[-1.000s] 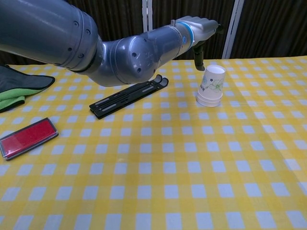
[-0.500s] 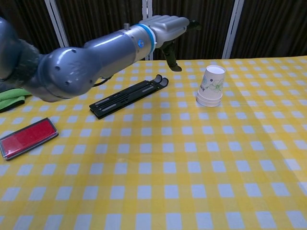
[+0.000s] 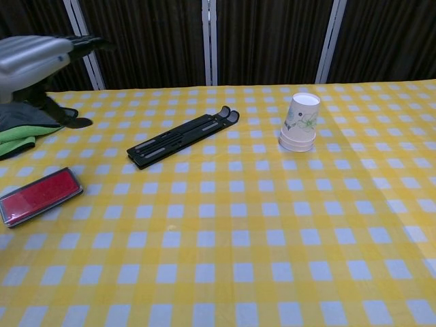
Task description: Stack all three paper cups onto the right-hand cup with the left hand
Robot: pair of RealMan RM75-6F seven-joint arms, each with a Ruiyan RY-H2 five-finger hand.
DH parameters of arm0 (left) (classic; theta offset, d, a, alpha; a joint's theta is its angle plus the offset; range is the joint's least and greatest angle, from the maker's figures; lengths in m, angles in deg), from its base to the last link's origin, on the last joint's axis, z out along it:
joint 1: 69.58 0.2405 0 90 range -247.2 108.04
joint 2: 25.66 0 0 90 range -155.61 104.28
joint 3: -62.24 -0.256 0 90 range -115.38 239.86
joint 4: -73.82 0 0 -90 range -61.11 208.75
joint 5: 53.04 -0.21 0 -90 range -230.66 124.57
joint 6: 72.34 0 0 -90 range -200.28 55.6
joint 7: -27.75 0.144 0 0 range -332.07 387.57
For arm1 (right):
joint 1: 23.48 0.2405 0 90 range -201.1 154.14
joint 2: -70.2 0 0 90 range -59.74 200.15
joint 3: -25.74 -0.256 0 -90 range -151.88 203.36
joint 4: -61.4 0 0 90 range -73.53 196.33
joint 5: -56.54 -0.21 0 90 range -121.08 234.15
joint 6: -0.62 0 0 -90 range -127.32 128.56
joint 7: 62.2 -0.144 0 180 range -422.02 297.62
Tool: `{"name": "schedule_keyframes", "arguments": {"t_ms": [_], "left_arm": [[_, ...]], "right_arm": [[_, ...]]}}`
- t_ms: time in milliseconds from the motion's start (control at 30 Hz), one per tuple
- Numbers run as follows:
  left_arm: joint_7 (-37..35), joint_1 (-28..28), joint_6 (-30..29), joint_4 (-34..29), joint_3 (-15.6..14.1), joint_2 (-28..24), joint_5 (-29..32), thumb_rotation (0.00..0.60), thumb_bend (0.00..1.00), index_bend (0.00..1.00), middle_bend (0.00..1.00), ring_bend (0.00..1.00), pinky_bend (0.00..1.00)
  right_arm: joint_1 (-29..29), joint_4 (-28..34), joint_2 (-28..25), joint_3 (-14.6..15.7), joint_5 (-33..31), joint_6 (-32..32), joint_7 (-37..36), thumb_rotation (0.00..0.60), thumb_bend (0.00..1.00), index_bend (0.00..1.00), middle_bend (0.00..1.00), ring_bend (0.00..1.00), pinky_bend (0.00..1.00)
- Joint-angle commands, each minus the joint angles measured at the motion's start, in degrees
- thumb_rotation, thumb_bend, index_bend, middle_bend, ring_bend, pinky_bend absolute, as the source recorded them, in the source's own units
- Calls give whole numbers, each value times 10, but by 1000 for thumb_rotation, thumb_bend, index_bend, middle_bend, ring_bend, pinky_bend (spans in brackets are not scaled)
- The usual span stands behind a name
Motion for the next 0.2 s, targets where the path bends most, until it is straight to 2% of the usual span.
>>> {"name": "schedule_keyframes", "arguments": {"t_ms": [33, 200], "left_arm": [[-36, 68, -54, -16, -48, -26, -43, 600, 233, 0, 0, 0, 0], [-51, 121, -87, -5, -76, -32, -69, 600, 233, 0, 0, 0, 0]], "right_arm": [[-1, 2, 1, 3, 5, 4, 4, 600, 152, 0, 0, 0, 0], [-1, 7, 4, 8, 15, 7, 13, 600, 152, 0, 0, 0, 0]]}}
